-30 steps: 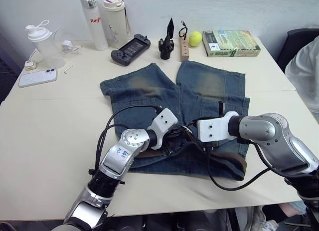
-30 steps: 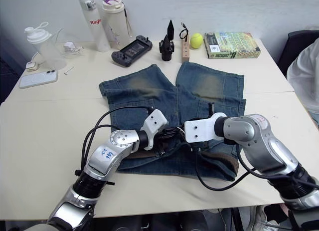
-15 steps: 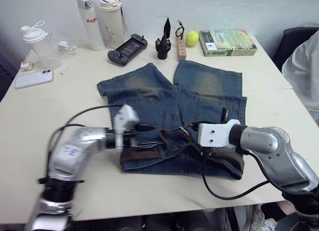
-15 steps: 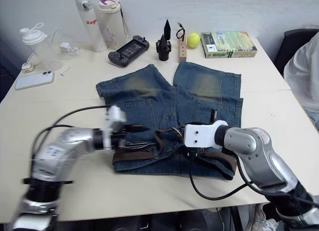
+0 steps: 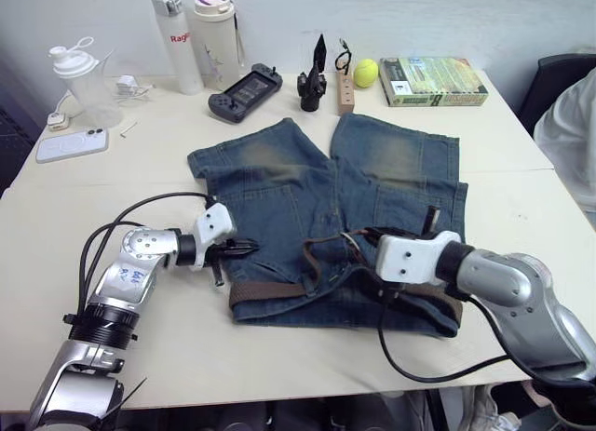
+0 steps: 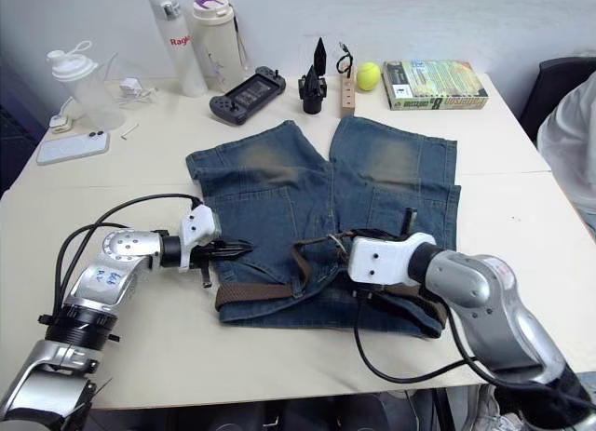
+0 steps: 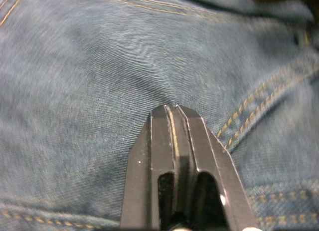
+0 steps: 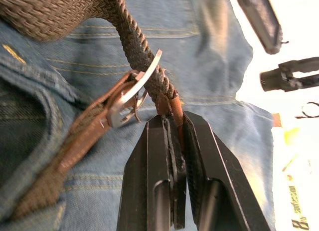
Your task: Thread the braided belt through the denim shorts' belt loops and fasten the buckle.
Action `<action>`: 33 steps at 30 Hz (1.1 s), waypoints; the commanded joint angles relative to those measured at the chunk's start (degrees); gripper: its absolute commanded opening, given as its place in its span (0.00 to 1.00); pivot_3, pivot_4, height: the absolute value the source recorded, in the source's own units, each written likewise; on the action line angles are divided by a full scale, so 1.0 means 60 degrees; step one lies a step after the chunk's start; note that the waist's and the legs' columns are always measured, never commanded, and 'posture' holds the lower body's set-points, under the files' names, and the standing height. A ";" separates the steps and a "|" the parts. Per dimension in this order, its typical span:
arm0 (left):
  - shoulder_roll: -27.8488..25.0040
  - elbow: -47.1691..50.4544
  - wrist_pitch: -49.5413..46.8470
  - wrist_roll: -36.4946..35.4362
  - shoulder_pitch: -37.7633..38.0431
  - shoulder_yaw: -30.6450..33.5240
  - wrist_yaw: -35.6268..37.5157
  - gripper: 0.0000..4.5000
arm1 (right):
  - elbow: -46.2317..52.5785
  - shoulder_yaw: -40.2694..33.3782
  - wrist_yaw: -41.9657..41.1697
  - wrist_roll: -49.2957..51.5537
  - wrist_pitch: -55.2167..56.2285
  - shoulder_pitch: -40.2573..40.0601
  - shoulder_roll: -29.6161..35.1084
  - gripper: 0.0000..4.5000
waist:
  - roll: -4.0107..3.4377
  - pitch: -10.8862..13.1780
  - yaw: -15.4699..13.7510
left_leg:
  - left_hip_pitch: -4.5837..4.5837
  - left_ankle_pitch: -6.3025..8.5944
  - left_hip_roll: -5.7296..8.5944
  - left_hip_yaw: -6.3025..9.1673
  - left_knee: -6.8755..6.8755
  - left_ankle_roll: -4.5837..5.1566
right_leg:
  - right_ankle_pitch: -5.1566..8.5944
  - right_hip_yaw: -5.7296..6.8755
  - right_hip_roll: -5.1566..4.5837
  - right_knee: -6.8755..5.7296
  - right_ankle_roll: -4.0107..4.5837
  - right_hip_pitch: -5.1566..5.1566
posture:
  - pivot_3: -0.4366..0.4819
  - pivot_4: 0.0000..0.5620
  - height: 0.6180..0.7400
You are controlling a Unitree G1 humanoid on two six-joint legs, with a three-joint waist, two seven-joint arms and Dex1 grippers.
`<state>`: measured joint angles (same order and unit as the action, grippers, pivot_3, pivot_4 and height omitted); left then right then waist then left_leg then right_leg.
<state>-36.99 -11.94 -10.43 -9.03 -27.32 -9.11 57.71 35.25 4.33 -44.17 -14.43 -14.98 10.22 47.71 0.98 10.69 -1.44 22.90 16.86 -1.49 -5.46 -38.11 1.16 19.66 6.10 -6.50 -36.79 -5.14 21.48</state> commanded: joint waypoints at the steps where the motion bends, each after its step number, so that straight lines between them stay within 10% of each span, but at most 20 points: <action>1: -0.0005 -0.0524 0.0301 0.0673 0.0395 -0.0681 0.0303 0.02 | -0.0089 -0.1964 0.0119 0.0581 0.1147 -0.0321 0.0428 0.00 | -0.0001 0.0000 0.0008 | -0.0009 0.0000 0.0000 -0.0007 0.0000 0.0001 | 0.0000 -0.0002 -0.0001 -0.0003 0.0000 -0.0001 | 0.48 0.27 1.00; 18: 0.0213 -0.1039 0.1193 0.1120 0.0465 -0.0757 0.0074 0.02 | -0.1182 -0.4975 -0.0043 0.3269 0.1250 0.1137 0.1199 0.00 | -0.0097 -0.0056 0.0018 | -0.0129 0.0020 -0.0016 -0.0010 0.0021 0.0015 | 0.0000 -0.0017 -0.0029 0.0061 -0.0001 -0.0128 | 0.48 0.27 1.00; 33: 0.0633 0.1763 -0.0497 -0.1142 0.0403 0.1258 -0.0563 0.02 | 0.0657 -0.0939 -0.0058 0.2560 0.0125 0.0552 0.0489 0.00 | -0.0089 -0.0053 0.0025 | -0.0091 0.0026 -0.0021 0.0017 0.0016 0.0019 | 0.0000 -0.0003 -0.0041 0.0053 -0.0001 -0.0112 | 0.48 0.27 1.00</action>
<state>-33.46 -8.40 -9.84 -10.97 -24.26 -4.91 55.01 37.17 -2.49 -46.09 2.40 -14.32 11.67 51.42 0.44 10.37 -1.29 22.41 17.00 -1.61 -5.36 -38.02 1.26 19.65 6.08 -6.73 -36.51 -5.15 20.89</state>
